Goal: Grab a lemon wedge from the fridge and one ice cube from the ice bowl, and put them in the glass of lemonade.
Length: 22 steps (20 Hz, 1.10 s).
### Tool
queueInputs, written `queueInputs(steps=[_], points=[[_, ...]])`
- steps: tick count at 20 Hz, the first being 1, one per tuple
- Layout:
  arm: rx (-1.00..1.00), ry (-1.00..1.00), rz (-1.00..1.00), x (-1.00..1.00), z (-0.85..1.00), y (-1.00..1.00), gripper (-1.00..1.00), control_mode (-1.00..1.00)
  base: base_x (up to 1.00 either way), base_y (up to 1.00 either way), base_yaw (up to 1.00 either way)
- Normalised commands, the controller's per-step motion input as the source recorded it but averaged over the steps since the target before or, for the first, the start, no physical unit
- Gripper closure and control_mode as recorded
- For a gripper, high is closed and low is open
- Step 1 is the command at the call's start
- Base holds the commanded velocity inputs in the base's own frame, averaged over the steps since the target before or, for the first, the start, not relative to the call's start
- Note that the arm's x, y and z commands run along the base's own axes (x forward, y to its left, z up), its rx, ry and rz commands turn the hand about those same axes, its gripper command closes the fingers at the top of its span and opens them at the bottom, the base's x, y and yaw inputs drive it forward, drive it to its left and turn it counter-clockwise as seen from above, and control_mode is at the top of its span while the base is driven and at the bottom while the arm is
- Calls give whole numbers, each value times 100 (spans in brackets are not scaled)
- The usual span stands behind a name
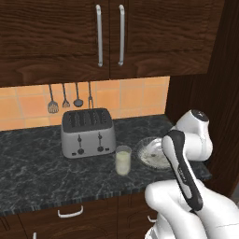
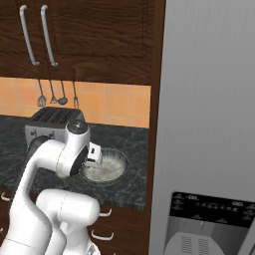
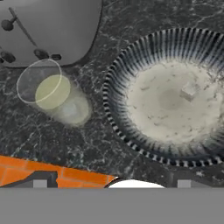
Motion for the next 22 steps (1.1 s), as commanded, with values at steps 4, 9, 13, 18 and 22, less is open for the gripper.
queueInputs(steps=[4,9,13,18,22], points=[[2,-6,-24,-83,32,-6,-100,-100,0,0,0],[0,-27,-13,-97,9,0,-100,-100,0,0,0],[0,-17,-4,-55,8,0,-100,-100,0,0,0],[0,0,0,0,0,0,-100,-100,0,0,0],[0,0,0,0,0,0,-100,100,-31,0,-2]])
